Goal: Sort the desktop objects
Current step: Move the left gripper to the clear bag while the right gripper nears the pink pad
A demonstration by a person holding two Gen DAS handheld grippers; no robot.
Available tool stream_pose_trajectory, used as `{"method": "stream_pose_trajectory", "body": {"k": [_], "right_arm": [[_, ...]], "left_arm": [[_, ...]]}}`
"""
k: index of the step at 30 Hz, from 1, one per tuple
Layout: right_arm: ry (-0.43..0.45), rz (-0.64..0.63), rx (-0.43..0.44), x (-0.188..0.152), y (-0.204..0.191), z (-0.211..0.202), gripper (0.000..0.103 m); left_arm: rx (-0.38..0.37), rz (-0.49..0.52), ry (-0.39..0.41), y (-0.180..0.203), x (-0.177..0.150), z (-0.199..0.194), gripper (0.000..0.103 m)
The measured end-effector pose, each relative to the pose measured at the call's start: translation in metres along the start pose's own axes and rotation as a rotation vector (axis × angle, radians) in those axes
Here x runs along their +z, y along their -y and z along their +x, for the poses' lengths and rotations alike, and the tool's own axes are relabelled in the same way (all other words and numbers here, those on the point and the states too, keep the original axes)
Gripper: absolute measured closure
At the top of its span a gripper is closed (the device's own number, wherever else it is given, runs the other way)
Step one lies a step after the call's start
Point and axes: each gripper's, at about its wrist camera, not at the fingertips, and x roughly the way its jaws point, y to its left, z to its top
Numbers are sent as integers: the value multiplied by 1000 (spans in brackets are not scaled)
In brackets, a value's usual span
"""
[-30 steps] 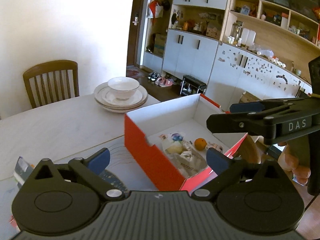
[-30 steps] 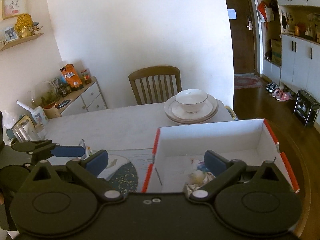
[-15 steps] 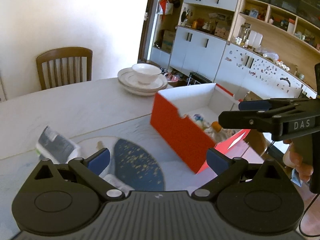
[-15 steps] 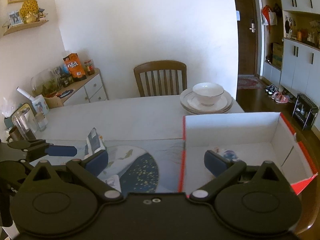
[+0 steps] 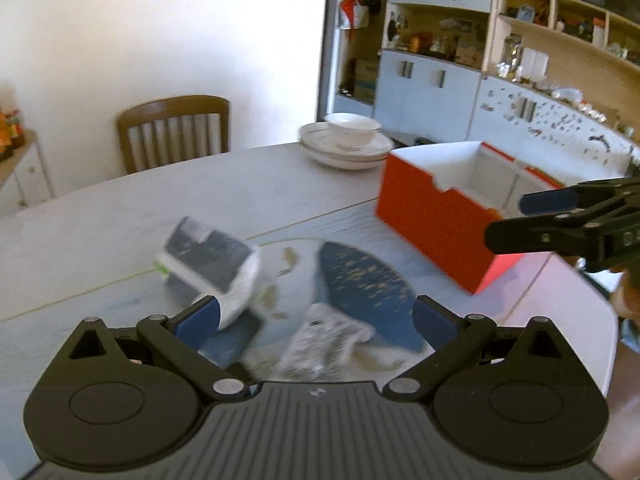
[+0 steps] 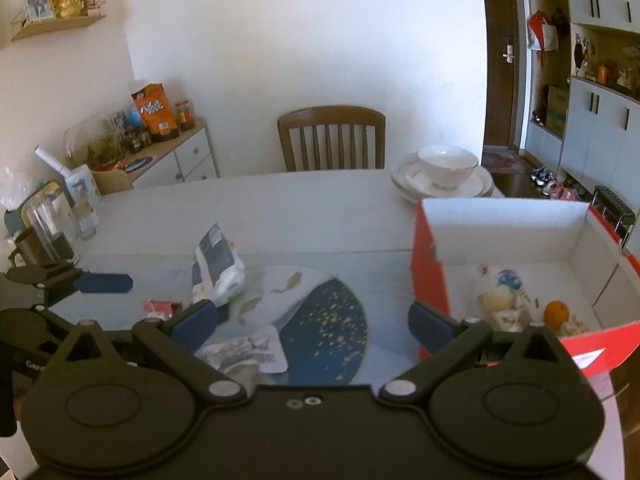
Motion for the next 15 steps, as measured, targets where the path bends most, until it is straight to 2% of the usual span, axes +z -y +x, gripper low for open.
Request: {"method": "stream_pose_trajectory", "body": {"k": [15], "right_arm": [[-81, -48, -20, -52, -66, 32, 4]], "left_arm": [[142, -84, -107, -57, -38, 15, 0]]}}
